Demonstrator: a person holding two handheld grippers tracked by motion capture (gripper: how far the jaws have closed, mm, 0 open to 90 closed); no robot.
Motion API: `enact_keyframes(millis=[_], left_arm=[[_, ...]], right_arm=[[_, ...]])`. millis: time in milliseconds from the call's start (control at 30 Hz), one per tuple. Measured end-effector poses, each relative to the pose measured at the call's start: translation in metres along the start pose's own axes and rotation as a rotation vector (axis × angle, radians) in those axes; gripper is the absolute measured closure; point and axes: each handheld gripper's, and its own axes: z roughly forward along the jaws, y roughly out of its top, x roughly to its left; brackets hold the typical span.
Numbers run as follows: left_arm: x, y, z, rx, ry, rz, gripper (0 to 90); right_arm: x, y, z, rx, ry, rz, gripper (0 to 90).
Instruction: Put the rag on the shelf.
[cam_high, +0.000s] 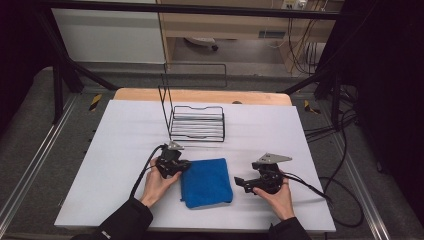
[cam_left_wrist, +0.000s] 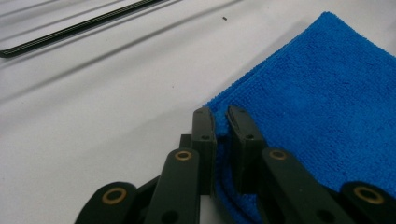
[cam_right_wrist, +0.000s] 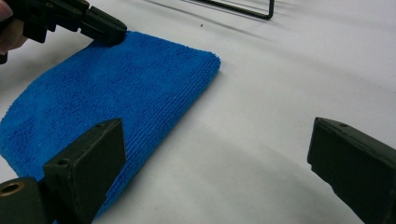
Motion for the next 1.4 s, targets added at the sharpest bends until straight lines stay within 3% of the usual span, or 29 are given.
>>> enact_keyframes(millis=[200,367,533,733,933,1400], left_arm=[[-0.001,-0.001,0.001,-0.008,0.008,0.008,82.5],[-0.006,-0.002,0.002,-0.007,0.045,0.039,82.2],[-0.004,-0.002,0.002,-0.008,0.031,0.035,82.2],[-0.003,-0.002,0.002,-0.010,0.021,0.032,82.2],[-0.001,-0.002,0.002,-0.012,0.010,0.028,82.1],[0.000,-0.003,0.002,-0.018,0.000,0.032,81.7]], right_arm=[[-0.002,0.006,0.001,-0.025,0.002,0.029,3.5],[0.003,0.021,0.007,-0.019,0.008,0.000,1.3],[0.006,0.038,0.022,0.007,-0.009,-0.033,4.1],[0.000,0.045,0.049,0.037,-0.021,0.026,18.0],[-0.005,0.041,0.065,0.066,-0.041,0.015,35.2],[0.003,0.038,0.071,0.097,-0.016,0.034,63.8]])
